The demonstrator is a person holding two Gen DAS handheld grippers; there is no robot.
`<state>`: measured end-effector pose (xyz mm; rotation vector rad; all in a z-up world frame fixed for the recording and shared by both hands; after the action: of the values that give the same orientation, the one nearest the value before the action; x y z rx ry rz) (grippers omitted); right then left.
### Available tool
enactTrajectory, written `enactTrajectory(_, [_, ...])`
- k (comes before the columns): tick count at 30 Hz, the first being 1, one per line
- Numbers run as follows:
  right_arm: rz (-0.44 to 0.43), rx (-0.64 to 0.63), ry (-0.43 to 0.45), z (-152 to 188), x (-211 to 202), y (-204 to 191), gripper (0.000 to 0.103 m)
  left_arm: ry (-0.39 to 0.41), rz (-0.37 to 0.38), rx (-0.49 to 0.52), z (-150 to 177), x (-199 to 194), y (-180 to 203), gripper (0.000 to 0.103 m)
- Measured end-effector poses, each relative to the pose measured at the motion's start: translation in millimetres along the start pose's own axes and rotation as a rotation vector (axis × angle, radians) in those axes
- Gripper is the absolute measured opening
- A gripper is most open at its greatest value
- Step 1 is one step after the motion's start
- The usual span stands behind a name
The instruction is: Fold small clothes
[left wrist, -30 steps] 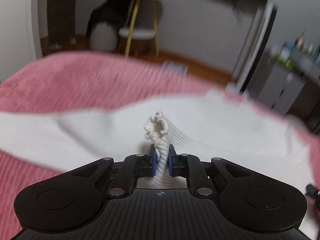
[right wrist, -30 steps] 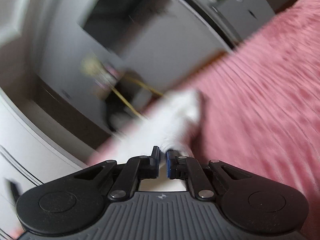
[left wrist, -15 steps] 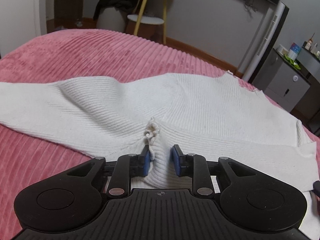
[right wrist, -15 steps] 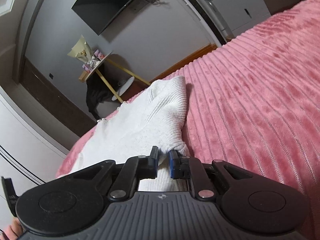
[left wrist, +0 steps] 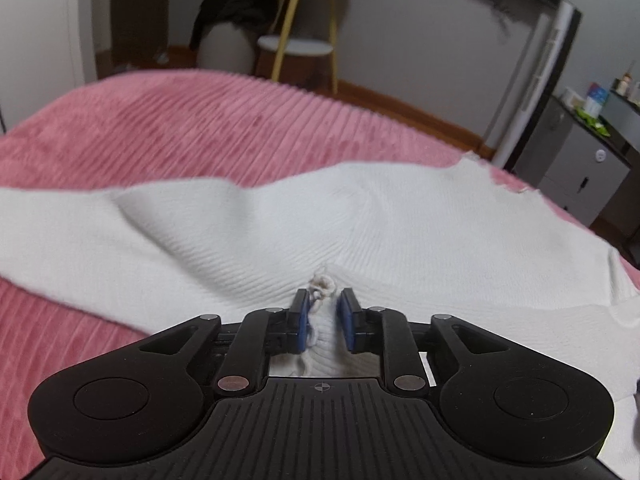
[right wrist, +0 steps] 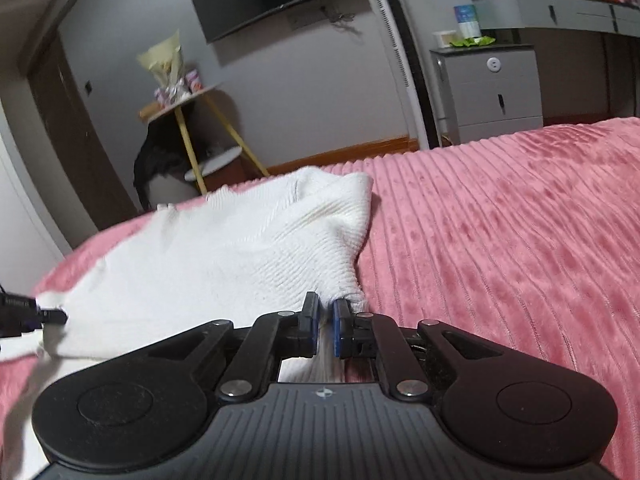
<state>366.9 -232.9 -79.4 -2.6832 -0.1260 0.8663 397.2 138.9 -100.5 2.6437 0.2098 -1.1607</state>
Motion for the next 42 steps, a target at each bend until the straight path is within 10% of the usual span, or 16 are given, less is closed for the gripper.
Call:
enactTrajectory(6, [-0.179, 0.116, 0.032, -12.4, -15.8, 2.0, 0.011, 0.050, -0.086, -0.023, 1.4, -19.0, -20.9, 0.081])
enactTrajectory(14, [-0.375, 0.304, 0.069, -26.7, -31.4, 15.2, 0.025, 0.080, -0.222, -0.250, -2.2, -39.9, -111.3, 0.085])
enactTrajectory(32, [-0.145, 0.008, -0.003, 7.6, -1.2, -15.8, 0.026, 0.178, -0.523, -0.516, -8.9, -41.6, -284.6, 0.089])
enactTrajectory(42, [-0.134, -0.016, -0.006, 12.0, 4.7, -16.1, 0.027, 0.363, -0.410, -0.788, -10.0, -54.5, -352.2, 0.089])
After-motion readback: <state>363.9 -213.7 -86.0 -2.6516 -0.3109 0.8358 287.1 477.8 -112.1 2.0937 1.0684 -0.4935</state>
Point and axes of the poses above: each gripper's, at about its wrist camera, not at the fingertips, and x roughly the way its jaws point, y to its right, z to its underside, the point moved 9 cm from there along x, roughly the way its jaws point, and after that the axes turned 1 degree about x, right-handed, at the moved point
